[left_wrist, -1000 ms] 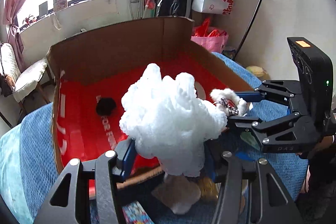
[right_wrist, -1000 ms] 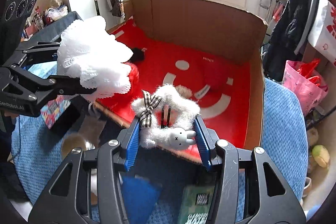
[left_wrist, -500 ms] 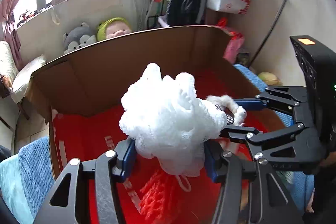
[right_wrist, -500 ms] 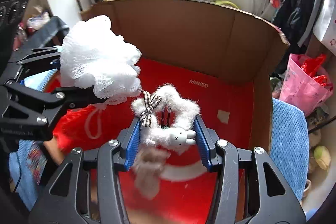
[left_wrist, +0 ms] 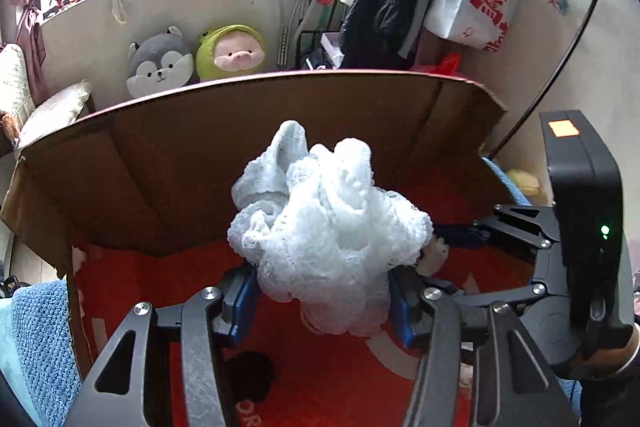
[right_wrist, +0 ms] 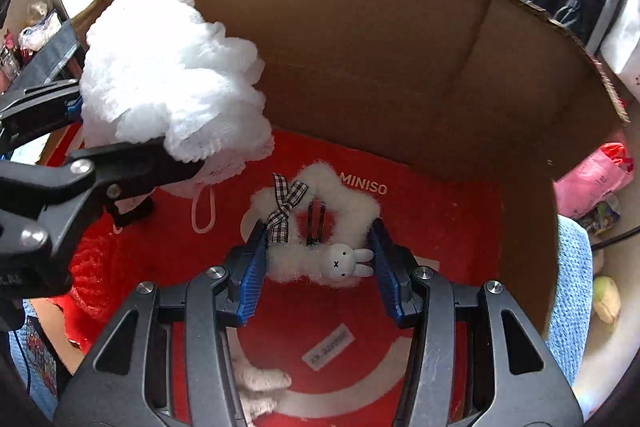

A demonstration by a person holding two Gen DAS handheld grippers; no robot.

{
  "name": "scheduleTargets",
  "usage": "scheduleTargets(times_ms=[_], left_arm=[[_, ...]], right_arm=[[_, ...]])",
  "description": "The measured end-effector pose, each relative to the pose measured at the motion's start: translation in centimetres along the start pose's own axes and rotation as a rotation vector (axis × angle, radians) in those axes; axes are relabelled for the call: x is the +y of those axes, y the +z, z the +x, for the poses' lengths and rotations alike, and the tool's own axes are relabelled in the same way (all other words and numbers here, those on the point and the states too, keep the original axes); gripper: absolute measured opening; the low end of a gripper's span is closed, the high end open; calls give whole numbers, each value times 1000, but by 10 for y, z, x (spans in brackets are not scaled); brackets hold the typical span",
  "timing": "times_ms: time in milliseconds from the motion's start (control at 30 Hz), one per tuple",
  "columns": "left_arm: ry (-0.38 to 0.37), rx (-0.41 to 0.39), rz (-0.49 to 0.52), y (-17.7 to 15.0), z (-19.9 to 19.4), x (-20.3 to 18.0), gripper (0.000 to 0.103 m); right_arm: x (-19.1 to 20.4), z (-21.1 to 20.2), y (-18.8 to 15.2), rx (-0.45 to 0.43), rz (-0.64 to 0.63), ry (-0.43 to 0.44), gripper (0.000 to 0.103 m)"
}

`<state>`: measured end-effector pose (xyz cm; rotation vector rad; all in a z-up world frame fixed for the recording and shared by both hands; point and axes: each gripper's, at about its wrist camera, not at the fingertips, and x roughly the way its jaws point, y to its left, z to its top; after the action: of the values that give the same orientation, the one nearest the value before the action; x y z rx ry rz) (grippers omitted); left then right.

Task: Organize soft objects
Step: 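Open the left tool dropping the bath puff while the right tool releases the bunny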

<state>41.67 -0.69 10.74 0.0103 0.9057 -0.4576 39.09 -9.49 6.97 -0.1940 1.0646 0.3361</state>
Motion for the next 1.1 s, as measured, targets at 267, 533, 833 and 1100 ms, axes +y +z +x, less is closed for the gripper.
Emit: scheduleTargets(times_ms=[267,533,833,1100], left_arm=[[49,37,-19,-5,23,11,57],[84,98,-46,-18,40,20,62],[90,114,-39,-15,43,16,70],[99,107,-50,-13,42,11,78]], right_arm=[[0,16,3,39,-62,17,47],[9,27,6,60,-100,-6,47],[8,26,3,64,-113,-10,48],[13,27,3,66,-125,-13,57]])
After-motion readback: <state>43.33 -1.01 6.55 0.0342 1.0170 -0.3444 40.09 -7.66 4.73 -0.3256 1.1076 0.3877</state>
